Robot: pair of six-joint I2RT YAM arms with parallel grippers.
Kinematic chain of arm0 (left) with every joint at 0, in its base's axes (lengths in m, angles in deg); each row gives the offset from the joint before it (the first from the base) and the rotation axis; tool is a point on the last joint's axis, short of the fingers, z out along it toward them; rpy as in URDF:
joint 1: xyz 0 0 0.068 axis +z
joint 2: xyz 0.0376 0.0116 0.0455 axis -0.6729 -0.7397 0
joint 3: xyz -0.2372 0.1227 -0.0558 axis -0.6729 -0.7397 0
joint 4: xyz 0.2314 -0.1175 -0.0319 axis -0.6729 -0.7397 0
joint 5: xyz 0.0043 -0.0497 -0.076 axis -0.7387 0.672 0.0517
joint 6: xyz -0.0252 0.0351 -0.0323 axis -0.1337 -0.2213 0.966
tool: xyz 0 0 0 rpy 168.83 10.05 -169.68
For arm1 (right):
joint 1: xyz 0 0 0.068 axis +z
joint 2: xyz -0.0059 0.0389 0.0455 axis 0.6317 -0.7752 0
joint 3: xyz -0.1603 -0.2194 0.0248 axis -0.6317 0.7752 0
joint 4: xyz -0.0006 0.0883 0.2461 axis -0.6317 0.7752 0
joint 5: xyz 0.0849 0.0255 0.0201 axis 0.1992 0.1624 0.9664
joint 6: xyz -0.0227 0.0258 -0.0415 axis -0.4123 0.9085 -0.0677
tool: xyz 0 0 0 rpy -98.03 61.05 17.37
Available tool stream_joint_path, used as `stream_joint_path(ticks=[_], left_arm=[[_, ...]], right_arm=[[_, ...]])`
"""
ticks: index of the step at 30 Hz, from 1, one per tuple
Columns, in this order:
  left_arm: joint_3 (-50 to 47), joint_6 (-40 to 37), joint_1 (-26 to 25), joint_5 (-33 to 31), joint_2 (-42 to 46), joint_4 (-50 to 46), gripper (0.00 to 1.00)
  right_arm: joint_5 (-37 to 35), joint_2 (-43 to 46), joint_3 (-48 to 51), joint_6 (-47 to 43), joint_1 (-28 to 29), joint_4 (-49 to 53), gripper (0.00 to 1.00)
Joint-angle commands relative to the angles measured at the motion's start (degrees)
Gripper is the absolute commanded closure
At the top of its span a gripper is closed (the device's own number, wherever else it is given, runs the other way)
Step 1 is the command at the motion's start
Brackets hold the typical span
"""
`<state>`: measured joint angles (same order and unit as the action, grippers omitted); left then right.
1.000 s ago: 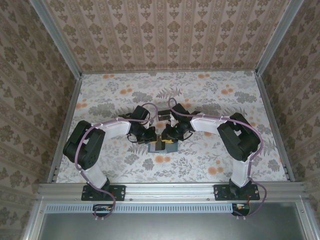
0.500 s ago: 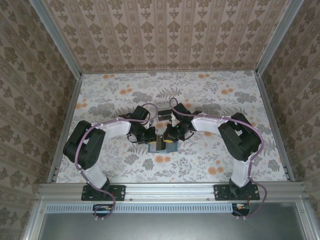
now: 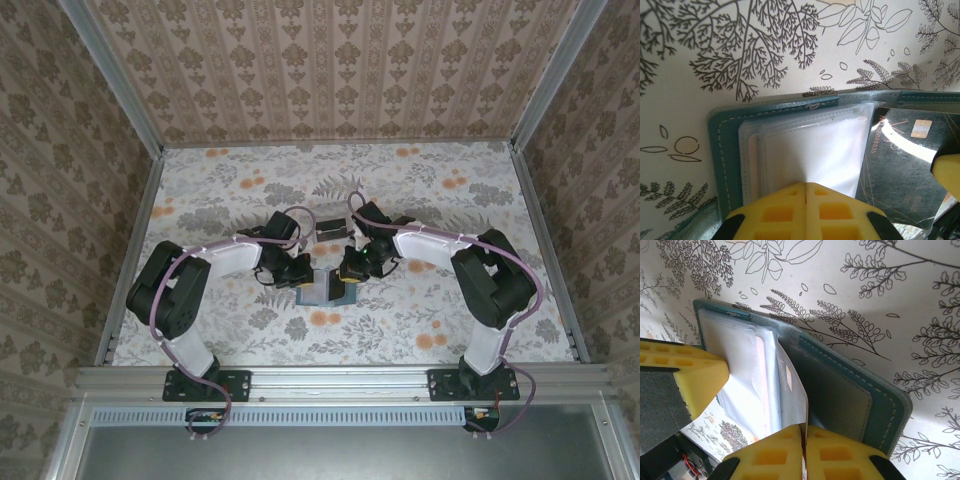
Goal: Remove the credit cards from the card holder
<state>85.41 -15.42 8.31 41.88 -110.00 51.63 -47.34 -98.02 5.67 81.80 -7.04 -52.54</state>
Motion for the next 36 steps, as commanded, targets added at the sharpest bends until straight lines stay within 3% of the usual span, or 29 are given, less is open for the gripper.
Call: stream_joint_path(ticks=[1,5,23,36], left_arm=[[-0.20,-0.95,0.25,-1.55,-1.43,-3.55,0.93],[-0.41,-0.86,0.05,-1.34,-1.21,-3.48,0.93],[-3.39,0.82,-0.63,-1.60,2.89,-2.51,0.91],[-2.32,0.64,-0.65,-1.38,3.65,-3.40,0.90]], right_arm=[[-0.18,0.50,0.48,-1.10,0.02,2.02,0.90],[2.52,-0.68,-0.22,-0.29,0.76,-0.38,0.89],[2.75,-0.92,-0.98,0.66,2.31,3.21,0.82],[1.80,2.35,0.70,2.55,2.39,2.90,0.91]])
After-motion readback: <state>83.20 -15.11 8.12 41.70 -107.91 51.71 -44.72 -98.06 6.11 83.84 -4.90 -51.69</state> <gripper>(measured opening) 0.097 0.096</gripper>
